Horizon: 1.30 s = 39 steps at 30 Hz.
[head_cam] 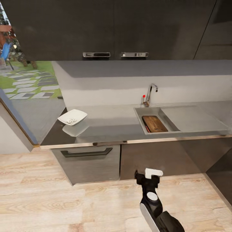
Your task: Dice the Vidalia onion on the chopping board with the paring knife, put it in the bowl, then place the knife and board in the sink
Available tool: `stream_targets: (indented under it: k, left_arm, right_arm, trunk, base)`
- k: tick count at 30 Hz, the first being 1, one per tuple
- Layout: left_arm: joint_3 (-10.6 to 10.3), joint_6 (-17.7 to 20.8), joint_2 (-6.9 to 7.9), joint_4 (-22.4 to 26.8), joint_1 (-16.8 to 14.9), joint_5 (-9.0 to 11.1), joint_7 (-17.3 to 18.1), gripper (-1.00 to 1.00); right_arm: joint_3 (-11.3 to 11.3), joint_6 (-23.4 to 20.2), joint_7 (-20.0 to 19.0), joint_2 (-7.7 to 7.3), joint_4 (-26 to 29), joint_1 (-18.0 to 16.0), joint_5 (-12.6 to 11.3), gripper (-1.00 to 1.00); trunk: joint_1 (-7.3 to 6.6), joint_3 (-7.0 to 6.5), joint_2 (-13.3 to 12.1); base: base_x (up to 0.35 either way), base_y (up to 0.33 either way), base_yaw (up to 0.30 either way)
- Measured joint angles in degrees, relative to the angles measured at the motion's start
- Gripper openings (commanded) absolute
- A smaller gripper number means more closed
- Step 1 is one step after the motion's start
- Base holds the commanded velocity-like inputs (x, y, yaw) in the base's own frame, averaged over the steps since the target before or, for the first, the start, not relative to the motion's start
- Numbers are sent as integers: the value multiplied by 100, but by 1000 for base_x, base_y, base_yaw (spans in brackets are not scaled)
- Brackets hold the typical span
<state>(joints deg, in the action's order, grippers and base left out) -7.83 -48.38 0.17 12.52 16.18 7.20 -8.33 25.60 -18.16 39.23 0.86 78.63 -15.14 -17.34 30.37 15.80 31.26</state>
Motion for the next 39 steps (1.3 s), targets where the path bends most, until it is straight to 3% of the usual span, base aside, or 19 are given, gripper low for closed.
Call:
stream_targets:
  k: [3,5,7,8,10,12,15,16,18,20,22,24,29,34,39]
  left_arm:
    - [6,2,0,8,-2,-3,-6,100]
    - [7,2,4,15,-3,-3,-10,100]
    - [11,4,11,29,-4,-3,-16,100]
    - [14,11,19,69,-5,1,-23,100]
    - [16,19,21,88,-3,8,-32,100]
    - [16,29,23,94,-3,15,-40,100]
    - [16,38,23,98,-3,20,-44,100]
    - [16,49,23,99,-3,29,-45,100]
    - [16,76,23,99,-3,38,-49,100]
    - [16,257,23,97,-3,43,-51,100]
    - [16,538,23,96,-3,43,-50,100]
    - [16,921,26,92,-3,41,-45,100]
    - [12,1375,60,52,-3,42,-29,100]
    - [3,1436,118,-128,-3,42,-12,100]
    - [7,1441,129,-757,-4,45,-13,100]
  right_arm:
    - [714,1198,-199,-253,-1402,189,-16,100]
    - [1143,2041,-417,-263,-2769,231,19,100]
    - [1409,2833,-758,-111,-4205,250,8,100]
    - [1538,3578,-1352,214,-5081,254,38,100]
    - [1546,3955,-1868,462,-6784,256,-8,100]
    - [1576,4085,-2359,626,-7348,266,5,100]
    - [1565,4101,-2988,671,-7628,485,-23,100]
    - [1547,4062,-3505,493,-7695,756,-360,100]
    - [1539,3953,-3786,330,-7754,900,-983,100]
    - [1565,3544,-4363,115,-7746,961,-2017,100]
    - [1571,3366,-4819,35,-7741,974,-2363,100]
    - [1570,3322,-5040,4,-7743,979,-2503,100]
    - [1569,3288,-5085,-47,-7745,982,-2589,100]
    - [1571,3296,-4904,-55,-7728,982,-2603,100]
    - [1565,3314,-4885,-25,-7657,983,-2621,100]
  trunk:
    - [0,0,0]
    - [0,1,0]
    - [0,1,0]
    - [0,0,1]
    - [0,1,1]
    - [0,0,1]
    - [0,0,1]
    - [0,0,1]
    - [0,0,1]
    - [0,0,1]
    - [0,0,1]
    - [0,0,1]
    - [0,0,1]
    - [0,0,1]
    - [0,0,1]
  base:
    - [-5,0,0]
    - [-1,0,0]
    - [0,0,0]
    - [0,0,0]
    - [0,0,0]
    - [0,0,0]
    - [0,0,0]
    - [0,0,0]
    - [0,0,0]
    - [0,0,0]
    - [0,0,0]
    - [0,0,0]
    - [0,0,0]
    - [0,0,0]
    - [0,0,0]
